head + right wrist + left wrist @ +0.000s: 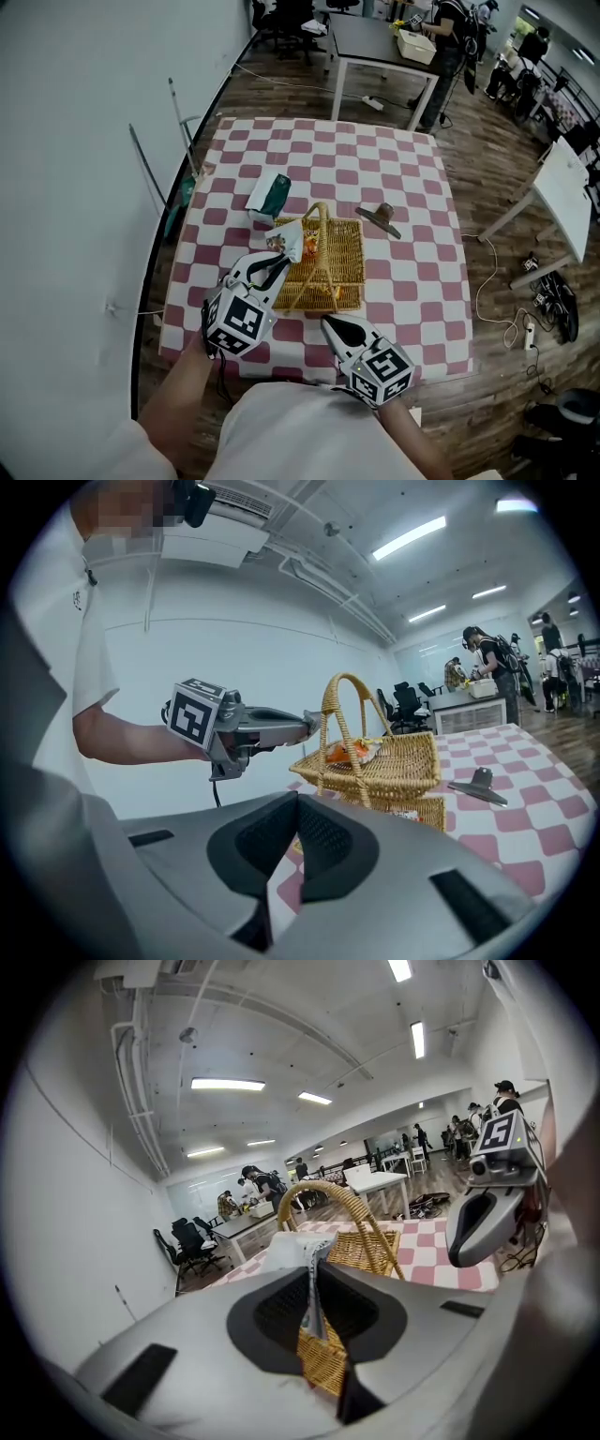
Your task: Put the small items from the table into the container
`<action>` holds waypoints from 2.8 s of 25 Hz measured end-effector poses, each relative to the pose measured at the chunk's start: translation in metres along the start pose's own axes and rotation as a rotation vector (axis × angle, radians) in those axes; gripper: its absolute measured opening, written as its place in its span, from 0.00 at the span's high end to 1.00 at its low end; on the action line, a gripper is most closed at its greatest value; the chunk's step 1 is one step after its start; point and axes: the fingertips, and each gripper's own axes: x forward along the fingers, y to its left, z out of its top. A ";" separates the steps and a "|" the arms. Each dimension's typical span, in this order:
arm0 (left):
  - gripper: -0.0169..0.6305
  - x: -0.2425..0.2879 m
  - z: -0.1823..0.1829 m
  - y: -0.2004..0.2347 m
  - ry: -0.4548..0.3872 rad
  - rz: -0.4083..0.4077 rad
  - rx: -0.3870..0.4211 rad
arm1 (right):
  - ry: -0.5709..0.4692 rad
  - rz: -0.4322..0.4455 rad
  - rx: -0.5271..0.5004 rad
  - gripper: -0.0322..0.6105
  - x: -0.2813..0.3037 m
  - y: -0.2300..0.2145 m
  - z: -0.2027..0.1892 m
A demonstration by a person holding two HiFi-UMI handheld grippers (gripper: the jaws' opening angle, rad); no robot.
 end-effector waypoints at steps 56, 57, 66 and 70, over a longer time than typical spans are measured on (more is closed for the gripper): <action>0.82 0.060 0.019 -0.011 -0.082 -0.283 -0.185 | -0.012 -0.112 0.042 0.94 -0.014 -0.018 -0.007; 0.82 0.059 0.018 -0.010 -0.080 -0.278 -0.196 | -0.012 -0.110 0.042 0.94 -0.014 -0.018 -0.006; 0.85 0.049 0.015 -0.001 -0.101 -0.247 -0.276 | -0.016 -0.086 0.034 0.94 -0.010 -0.017 -0.003; 0.88 0.043 0.015 0.002 -0.112 -0.229 -0.295 | -0.023 -0.076 0.027 0.94 -0.009 -0.018 0.000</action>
